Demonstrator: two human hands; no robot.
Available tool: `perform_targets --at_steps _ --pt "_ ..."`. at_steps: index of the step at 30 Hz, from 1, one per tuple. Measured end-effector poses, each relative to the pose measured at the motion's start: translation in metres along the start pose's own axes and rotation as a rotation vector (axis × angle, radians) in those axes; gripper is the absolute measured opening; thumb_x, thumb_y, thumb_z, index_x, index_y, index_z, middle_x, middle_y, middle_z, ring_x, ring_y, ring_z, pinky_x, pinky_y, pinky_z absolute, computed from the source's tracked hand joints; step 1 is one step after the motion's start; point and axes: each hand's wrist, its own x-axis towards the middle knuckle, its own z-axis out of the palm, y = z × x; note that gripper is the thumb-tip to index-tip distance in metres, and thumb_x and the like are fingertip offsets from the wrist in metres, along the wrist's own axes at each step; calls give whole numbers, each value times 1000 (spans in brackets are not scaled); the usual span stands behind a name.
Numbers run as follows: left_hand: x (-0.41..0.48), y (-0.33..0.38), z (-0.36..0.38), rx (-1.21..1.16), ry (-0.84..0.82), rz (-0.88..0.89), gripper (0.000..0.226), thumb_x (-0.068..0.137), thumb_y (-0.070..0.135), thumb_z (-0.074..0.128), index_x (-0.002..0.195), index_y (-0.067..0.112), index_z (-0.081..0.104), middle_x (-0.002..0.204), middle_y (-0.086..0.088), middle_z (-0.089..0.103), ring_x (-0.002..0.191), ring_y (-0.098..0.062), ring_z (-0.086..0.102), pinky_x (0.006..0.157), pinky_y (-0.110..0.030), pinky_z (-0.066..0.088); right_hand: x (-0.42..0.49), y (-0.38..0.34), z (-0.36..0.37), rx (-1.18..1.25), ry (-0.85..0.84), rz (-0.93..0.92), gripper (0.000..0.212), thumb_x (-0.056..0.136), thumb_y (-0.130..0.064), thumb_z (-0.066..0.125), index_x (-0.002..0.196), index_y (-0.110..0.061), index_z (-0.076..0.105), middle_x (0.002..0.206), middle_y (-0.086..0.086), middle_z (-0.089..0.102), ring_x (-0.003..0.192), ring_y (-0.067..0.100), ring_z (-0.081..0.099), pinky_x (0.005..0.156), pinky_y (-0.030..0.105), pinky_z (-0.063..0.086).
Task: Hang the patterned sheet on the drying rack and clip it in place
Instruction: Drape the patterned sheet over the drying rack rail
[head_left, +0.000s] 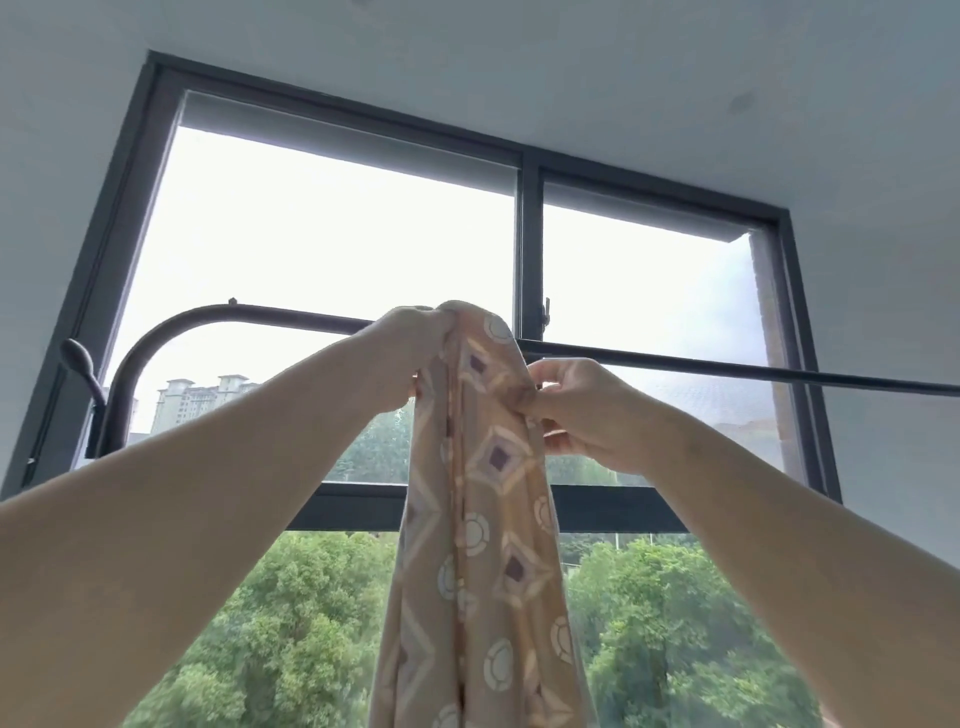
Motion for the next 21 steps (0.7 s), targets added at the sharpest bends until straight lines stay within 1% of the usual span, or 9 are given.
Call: perform_targets --at_steps 3,6,8,9,12,14,17,20,21 --pt "3 2 -3 -34 -10 19 27 98 19 42 72 16 50 64 -2 49 55 -16 44 51 -24 30 -5 8 6 -211 -147 159 13 88 -17 64 95 -6 63 82 3 67 75 14 63 68 25 55" --pt "8 4 -7 -36 9 62 28 98 13 38 75 17 53 56 -1 54 46 -13 50 49 -18 35 -8 15 14 -430 -306 300 9 89 -10 60 94 -5 65 80 5 69 70 14 65 71 27 58" --pt "11 5 -13 -55 86 85 29 98 11 37 74 17 53 52 -1 55 43 -14 51 50 -20 35 -7 19 14 -453 -325 352 10 91 -8 56 91 -3 66 76 5 69 66 15 66 72 31 58" --pt "13 5 -16 -44 133 103 28 97 11 38 74 18 53 59 -2 55 51 -17 51 54 -23 36 -6 20 12 -420 -292 366 12 93 -11 55 90 -3 65 75 6 69 65 16 66 71 32 58" --pt "22 0 -23 182 269 232 24 93 13 37 73 16 50 73 -6 52 70 -23 48 62 -30 38 -4 22 1 -247 -47 317 23 97 -23 49 85 -6 60 74 7 67 66 19 66 61 33 58" --pt "20 -6 -29 293 320 281 25 94 18 36 72 16 48 72 -5 50 71 -23 47 63 -31 38 3 21 -6 -133 226 156 30 98 -22 47 71 -10 54 65 6 58 56 18 56 48 26 47" --pt "5 -2 -27 172 167 301 27 96 34 45 77 16 53 78 -8 59 74 -26 58 68 -37 47 23 0 -17 -178 563 -126 35 94 -20 44 59 -14 40 56 1 41 53 17 38 48 27 30" --pt "-8 7 -13 274 -14 438 20 84 37 62 78 20 56 72 7 64 63 -10 61 55 -23 48 40 -49 -25 -206 749 -397 33 96 -26 42 66 -15 45 62 -2 45 58 14 43 52 24 35" --pt "-9 10 -9 333 -60 448 19 79 36 68 81 19 58 73 9 66 63 -8 62 56 -20 49 43 -67 -24 -190 772 -498 33 97 -28 42 66 -17 46 63 -4 47 59 12 45 53 22 36"
